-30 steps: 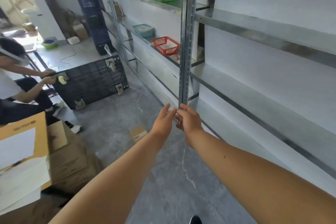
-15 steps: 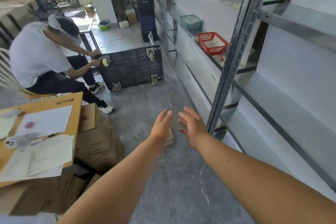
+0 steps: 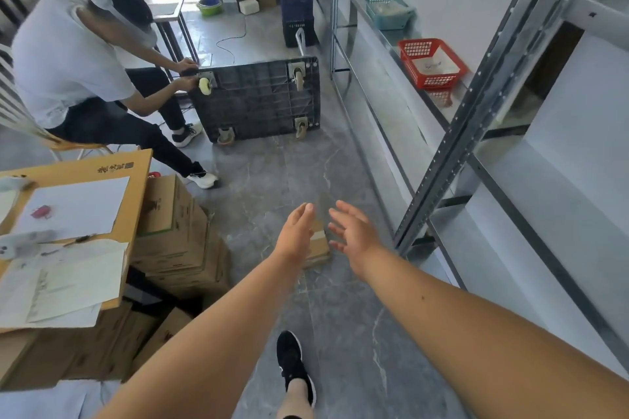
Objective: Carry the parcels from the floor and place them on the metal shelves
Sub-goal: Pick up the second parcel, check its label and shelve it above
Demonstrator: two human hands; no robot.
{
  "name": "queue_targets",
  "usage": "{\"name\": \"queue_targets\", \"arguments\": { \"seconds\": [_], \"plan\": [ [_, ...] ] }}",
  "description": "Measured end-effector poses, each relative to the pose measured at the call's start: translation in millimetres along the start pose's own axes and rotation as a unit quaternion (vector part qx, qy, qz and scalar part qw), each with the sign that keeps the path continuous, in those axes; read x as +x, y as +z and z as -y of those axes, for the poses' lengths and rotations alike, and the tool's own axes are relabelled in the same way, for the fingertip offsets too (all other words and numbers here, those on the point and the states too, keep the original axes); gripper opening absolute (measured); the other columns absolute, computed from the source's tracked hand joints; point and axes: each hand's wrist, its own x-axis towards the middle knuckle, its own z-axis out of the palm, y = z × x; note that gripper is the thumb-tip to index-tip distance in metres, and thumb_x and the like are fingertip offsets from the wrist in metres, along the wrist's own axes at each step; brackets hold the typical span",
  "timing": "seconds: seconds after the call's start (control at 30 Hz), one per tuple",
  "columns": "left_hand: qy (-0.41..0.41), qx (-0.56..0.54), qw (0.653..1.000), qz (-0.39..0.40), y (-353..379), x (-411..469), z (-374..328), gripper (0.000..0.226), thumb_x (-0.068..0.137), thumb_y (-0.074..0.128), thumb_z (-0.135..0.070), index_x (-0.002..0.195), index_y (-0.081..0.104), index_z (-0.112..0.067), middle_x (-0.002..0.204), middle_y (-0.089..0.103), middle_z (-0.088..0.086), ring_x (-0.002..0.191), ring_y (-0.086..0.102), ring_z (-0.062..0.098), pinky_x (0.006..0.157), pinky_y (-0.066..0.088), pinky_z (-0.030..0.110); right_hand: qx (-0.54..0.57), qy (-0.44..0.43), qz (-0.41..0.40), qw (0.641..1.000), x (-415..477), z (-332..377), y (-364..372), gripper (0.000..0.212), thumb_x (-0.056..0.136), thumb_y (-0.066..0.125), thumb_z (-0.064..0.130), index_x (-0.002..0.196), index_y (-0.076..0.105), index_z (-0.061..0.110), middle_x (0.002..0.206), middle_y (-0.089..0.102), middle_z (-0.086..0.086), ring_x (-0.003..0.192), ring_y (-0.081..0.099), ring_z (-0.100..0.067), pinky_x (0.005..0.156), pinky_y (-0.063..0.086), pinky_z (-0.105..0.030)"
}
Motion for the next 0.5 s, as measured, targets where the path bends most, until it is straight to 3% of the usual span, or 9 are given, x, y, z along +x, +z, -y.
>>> {"name": "queue_targets", "arguments": {
  "seconds": [0.17, 0.37, 0.5],
  "plan": [
    [-0.037, 0.003, 0.999, -0.015, -17.2, 57.1, 0.2, 0.059, 0.111, 0.036, -0.055, 0.160, 0.042, -0.023, 0.161, 0.048, 0.003, 0.131, 0.054, 0.024, 0.110, 0.043, 0.049, 0.004, 0.018, -0.006, 1.000, 53.4, 4.3, 19.6, 0.044, 0.102, 0.064, 0.026, 0.145, 0.055, 0.027, 0.120, 0.065, 0.010, 0.126, 0.061, -0.020, 0.094, 0.050, -0.041],
    [-0.086, 0.004, 0.996, -0.013, -42.4, 134.3, -13.1, 0.060, 0.111, 0.032, -0.056, 0.157, 0.047, -0.020, 0.154, 0.053, 0.006, 0.122, 0.055, 0.023, 0.098, 0.043, 0.044, -0.001, 0.045, -0.027, 0.999, 120.2, 15.4, 45.3, 0.045, 0.104, 0.062, 0.025, 0.148, 0.053, 0.023, 0.140, 0.062, -0.002, 0.130, 0.059, -0.023, 0.108, 0.049, -0.050],
    [-0.096, 0.010, 0.995, -0.018, -50.8, 184.2, -15.5, 0.056, 0.111, 0.035, -0.053, 0.151, 0.053, -0.018, 0.145, 0.059, 0.005, 0.120, 0.060, 0.023, 0.095, 0.045, 0.043, -0.013, 0.055, -0.042, 0.997, 160.2, 24.3, 57.1, 0.044, 0.105, 0.060, 0.025, 0.149, 0.053, 0.022, 0.137, 0.061, -0.001, 0.131, 0.059, -0.023, 0.107, 0.051, -0.048]
  ]
}}
